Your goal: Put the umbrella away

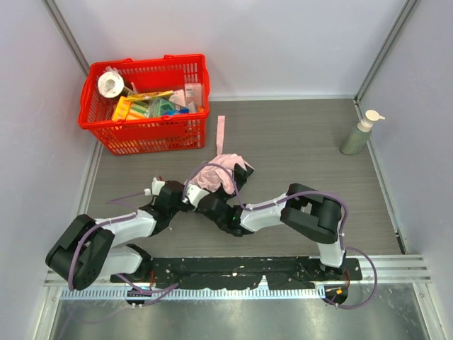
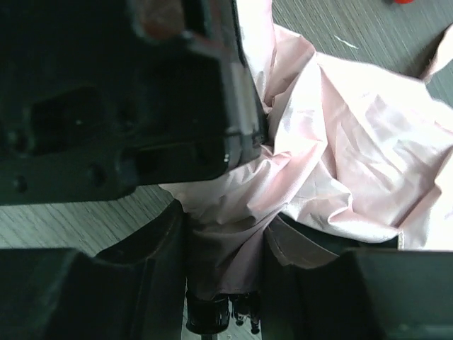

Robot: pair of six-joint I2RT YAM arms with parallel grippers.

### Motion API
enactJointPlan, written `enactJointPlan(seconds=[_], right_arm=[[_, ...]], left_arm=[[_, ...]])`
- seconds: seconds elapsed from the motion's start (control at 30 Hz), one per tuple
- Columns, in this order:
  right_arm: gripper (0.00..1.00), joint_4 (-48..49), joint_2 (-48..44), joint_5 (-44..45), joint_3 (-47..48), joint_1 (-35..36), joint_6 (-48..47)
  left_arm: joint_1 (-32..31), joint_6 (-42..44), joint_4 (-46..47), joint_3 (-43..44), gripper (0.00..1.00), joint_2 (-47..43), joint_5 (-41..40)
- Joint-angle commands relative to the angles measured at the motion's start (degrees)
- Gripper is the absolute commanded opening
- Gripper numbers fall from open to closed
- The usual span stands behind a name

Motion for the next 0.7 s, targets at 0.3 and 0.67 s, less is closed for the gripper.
enactJointPlan(seconds=[0.3,0.67], right_arm=[[0.01,-2.4,0.1,-20.0,-10.5,-4.7,9.5],[0.01,4.1,-1.9,-50.2,-15.4,-15.6,22.6]], left_arm=[[-0.6,6.6,-5.9,0.3,0.14,-5.5,-0.6],[1.2,10.0,-16.7,-1.3,1.00,-23.2,0.9]])
